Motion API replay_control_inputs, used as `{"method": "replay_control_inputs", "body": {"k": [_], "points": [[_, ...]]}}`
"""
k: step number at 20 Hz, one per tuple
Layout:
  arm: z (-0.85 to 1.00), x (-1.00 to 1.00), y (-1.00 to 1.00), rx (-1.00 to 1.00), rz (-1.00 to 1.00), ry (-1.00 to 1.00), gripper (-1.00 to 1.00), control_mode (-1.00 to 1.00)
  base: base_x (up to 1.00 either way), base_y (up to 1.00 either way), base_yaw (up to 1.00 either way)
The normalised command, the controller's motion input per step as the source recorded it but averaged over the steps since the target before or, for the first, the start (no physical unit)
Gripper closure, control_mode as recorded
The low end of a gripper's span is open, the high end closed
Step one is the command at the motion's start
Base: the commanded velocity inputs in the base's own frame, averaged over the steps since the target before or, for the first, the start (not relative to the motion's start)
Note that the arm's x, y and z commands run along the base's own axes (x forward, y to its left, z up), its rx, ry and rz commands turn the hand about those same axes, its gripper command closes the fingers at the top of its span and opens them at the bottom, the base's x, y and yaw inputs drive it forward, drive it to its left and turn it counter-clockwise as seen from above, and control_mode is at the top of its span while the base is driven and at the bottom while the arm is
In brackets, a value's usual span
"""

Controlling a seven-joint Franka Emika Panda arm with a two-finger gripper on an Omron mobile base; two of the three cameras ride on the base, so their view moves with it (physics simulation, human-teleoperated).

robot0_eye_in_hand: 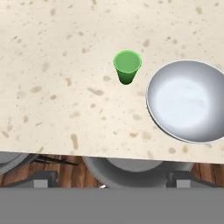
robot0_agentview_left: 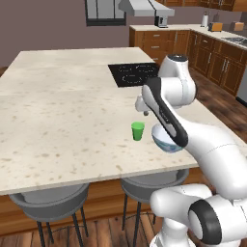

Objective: Place the cup inside the bowl on the dining table and move the bowl to any counter.

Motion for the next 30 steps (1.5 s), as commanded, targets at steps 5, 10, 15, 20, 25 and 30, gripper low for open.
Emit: {"method": "replay_control_inputs", "body": {"k": [5, 10, 15, 20, 25, 30], "points": [[-0.14, 0.35, 0.09, -0.01, -0.02, 0.0, -1.0, -1.0, 0.0, 0.0, 0.0], [-0.13, 0.23, 0.02, -0.02, 0.0, 0.0, -1.0, -1.0, 0.0, 0.0, 0.0], [-0.15, 0.31, 0.04, -0.01, 0.0, 0.0, -1.0, -1.0, 0.0, 0.0, 0.0], [-0.18, 0.33, 0.0, 0.0, 0.0, 0.0, -1.0, -1.0, 0.0, 0.0, 0.0], [-0.23, 0.37, 0.0, 0.0, 0.0, 0.0, -1.0, -1.0, 0.0, 0.0, 0.0], [-0.22, 0.35, 0.0, 0.0, 0.0, 0.0, -1.0, -1.0, 0.0, 0.0, 0.0]]}}
